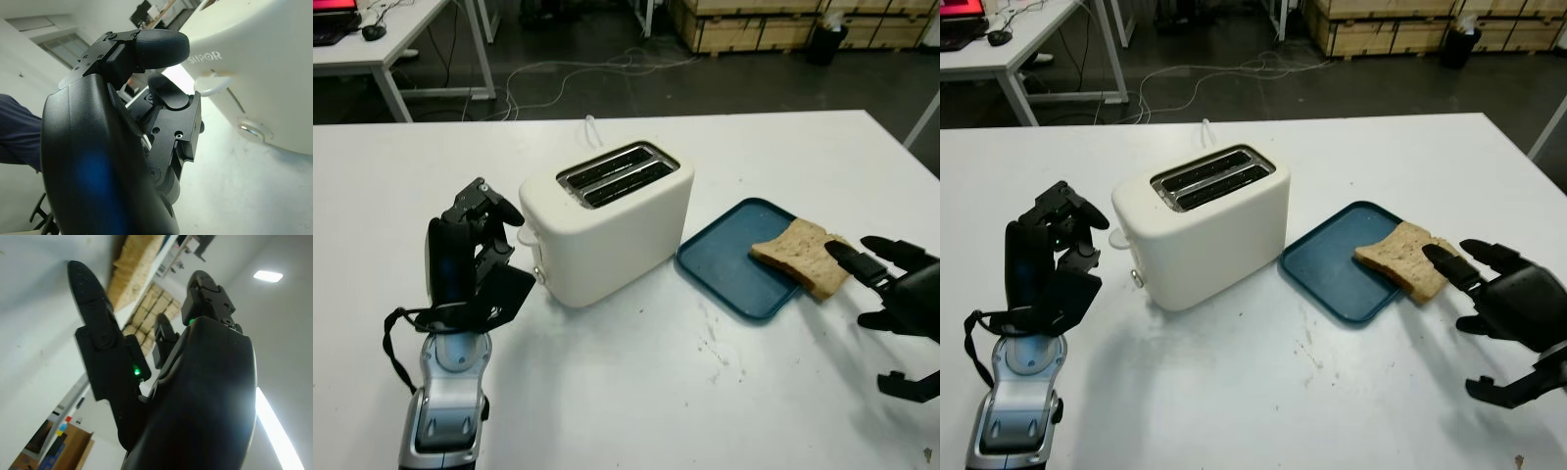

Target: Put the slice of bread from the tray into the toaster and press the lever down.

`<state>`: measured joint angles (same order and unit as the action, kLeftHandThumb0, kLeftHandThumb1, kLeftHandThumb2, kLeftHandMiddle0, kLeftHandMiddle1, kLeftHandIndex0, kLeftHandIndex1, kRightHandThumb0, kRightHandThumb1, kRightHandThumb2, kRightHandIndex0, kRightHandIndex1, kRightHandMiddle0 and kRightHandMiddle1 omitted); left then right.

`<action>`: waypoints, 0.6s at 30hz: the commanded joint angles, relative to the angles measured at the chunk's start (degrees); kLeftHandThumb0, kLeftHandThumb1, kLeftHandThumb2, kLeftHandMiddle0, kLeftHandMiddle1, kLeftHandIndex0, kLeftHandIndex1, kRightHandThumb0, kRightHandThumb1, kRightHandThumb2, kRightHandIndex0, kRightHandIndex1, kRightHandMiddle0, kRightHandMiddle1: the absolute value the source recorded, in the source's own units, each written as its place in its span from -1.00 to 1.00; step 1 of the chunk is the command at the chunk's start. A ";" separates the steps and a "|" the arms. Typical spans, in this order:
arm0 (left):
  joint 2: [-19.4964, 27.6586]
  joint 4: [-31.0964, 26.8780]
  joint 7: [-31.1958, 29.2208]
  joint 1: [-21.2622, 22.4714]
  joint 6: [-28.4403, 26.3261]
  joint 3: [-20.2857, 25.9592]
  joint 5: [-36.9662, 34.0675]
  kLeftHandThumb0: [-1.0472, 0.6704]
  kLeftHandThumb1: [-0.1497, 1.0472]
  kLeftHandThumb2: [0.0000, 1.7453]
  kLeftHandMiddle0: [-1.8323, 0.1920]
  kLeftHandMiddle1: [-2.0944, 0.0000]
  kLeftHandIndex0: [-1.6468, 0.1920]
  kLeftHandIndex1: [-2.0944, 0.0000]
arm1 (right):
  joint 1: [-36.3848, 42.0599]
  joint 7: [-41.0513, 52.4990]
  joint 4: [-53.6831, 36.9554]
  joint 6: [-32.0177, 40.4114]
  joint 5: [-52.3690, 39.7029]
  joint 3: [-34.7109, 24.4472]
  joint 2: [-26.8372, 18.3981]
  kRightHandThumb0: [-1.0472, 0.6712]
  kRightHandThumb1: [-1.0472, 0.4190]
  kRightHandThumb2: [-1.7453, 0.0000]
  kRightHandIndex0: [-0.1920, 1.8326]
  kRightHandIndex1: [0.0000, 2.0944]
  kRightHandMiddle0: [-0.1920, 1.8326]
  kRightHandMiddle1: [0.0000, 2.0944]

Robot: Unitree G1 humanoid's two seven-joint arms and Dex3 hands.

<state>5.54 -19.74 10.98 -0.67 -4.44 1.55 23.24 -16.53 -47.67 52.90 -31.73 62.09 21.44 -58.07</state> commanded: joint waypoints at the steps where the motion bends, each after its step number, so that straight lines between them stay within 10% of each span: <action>1: 0.12 -0.37 -0.19 0.14 0.32 -0.02 -0.12 0.31 0.79 -0.03 -0.21 -0.67 0.07 -0.67 | -1.75 -1.92 2.67 0.78 0.59 2.11 1.66 -0.42 -0.70 0.99 -0.53 -1.00 -0.79 -1.00; 11: -0.14 -0.78 -0.18 0.24 0.02 -0.07 -0.42 0.31 0.79 -0.02 -0.23 -0.67 0.06 -0.67 | -8.18 -9.84 12.12 3.91 1.92 10.98 4.95 -0.34 -0.76 0.98 -0.44 -0.93 -0.68 -0.97; 14: 0.00 -1.03 -0.27 0.04 0.13 0.06 -0.47 0.31 0.79 -0.02 -0.24 -0.67 0.05 -0.67 | -9.83 -10.90 13.50 5.02 2.31 13.16 5.35 -0.33 -0.77 1.00 -0.74 -0.19 -0.61 -0.99; 18: 0.19 -1.12 -0.30 -0.04 0.60 0.27 -0.81 0.30 0.79 -0.02 -0.24 -0.67 0.06 -0.67 | -11.41 -10.61 14.99 5.56 2.24 15.27 5.66 -0.33 -0.78 1.00 -0.81 0.01 -0.60 -1.00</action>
<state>5.48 -20.40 10.88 -0.67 -4.42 1.62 22.55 -27.47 -58.66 67.19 -27.09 63.76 35.66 -53.54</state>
